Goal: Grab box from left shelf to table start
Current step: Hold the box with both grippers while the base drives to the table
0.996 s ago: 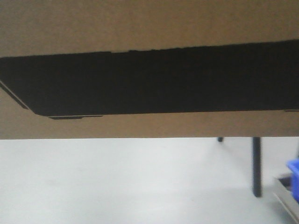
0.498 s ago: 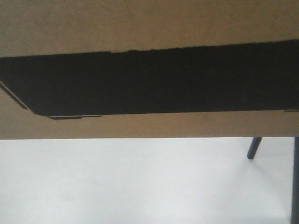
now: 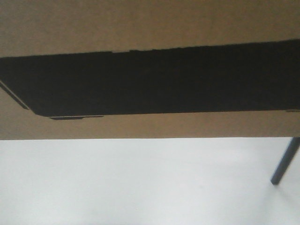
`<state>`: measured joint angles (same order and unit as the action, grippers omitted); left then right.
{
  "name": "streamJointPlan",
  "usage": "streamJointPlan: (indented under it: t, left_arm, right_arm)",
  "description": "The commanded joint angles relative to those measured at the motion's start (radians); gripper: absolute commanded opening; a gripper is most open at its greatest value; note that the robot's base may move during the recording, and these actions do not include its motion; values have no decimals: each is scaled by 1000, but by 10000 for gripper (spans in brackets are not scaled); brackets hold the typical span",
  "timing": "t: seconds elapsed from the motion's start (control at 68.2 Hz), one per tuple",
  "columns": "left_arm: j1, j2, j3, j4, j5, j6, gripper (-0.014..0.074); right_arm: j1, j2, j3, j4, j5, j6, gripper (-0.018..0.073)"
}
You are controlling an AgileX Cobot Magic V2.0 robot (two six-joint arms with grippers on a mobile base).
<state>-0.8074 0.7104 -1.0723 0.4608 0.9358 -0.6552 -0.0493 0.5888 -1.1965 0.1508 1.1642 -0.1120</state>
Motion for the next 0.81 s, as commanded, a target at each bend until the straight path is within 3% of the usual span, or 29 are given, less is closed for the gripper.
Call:
streamJointPlan:
  t: [0.0, 0.791]
  left_arm:
    - [-16, -13, -40, -16, -223, -2, -92]
    - [-16, -13, -40, -16, -223, -2, -92]
  right_arm:
    - [0, 7, -33, 44, -122, -20, 56]
    - [0, 7, -33, 44, -122, -20, 56]
